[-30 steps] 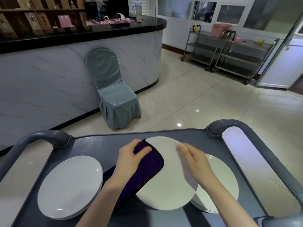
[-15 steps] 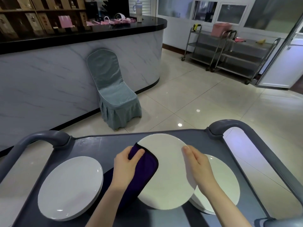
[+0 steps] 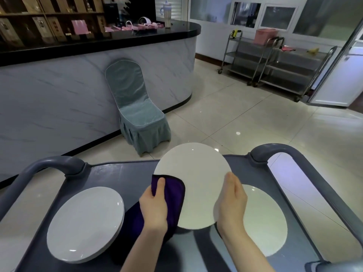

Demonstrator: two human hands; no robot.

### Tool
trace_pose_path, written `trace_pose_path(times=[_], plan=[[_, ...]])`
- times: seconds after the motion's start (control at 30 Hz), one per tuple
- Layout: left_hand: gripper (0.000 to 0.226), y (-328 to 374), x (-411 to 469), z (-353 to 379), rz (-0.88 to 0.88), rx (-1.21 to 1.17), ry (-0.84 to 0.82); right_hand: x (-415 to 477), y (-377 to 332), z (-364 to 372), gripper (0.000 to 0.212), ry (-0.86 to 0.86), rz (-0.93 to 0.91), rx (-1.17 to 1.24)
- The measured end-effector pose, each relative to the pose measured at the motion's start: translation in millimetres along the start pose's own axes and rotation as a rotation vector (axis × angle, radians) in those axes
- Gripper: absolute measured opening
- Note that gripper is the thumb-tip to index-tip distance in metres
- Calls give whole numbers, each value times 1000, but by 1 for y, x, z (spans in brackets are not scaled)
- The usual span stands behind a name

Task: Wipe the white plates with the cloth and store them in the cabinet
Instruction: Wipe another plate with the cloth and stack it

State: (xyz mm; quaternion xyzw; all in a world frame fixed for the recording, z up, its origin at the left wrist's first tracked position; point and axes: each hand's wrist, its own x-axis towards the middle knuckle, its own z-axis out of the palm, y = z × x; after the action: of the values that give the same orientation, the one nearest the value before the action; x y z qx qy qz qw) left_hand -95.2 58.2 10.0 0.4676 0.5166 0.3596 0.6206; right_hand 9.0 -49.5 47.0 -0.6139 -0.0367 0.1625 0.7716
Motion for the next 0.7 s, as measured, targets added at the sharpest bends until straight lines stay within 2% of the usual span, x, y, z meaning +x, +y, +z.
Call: trace_pose_path(times=[0.03, 0.1, 0.2, 0.23, 0.33, 0.4, 0.47, 0.5, 0.57, 0.63, 0.7], plan=[[44, -2, 2, 0, -17, -13, 18, -4, 3, -1, 44, -15, -10, -47], [41, 4, 7, -6, 5, -8, 13, -4, 1, -10, 38, -150, -48, -175], [30, 21, 14, -18, 197, 131, -45, 16, -12, -24, 9, -375, -91, -324], [25, 28, 15, -20, 275, 210, -85, 25, -18, -26, 10, -447, -120, -396], [21, 45, 16, -16, 442, 424, -323, 39, -32, -18, 9, -690, -284, -753], [18, 49, 17, -11, 493, 557, -479, 36, -32, -9, 21, -817, -374, -905], [14, 49, 15, -10, 500, 612, -543, 34, -28, -7, 37, -823, -434, -918], [14, 47, 12, -11, 485, 587, -536, 33, -28, -9, 39, -801, -440, -881], [15, 37, 4, -15, 410, 453, -440, 34, -28, -15, 41, -706, -405, -793], [20, 23, -3, -19, 260, 307, -300, 32, -24, -20, 45, -530, -298, -636], [27, 18, -4, -21, 170, 257, -227, 31, -19, -25, 47, -378, -200, -528]])
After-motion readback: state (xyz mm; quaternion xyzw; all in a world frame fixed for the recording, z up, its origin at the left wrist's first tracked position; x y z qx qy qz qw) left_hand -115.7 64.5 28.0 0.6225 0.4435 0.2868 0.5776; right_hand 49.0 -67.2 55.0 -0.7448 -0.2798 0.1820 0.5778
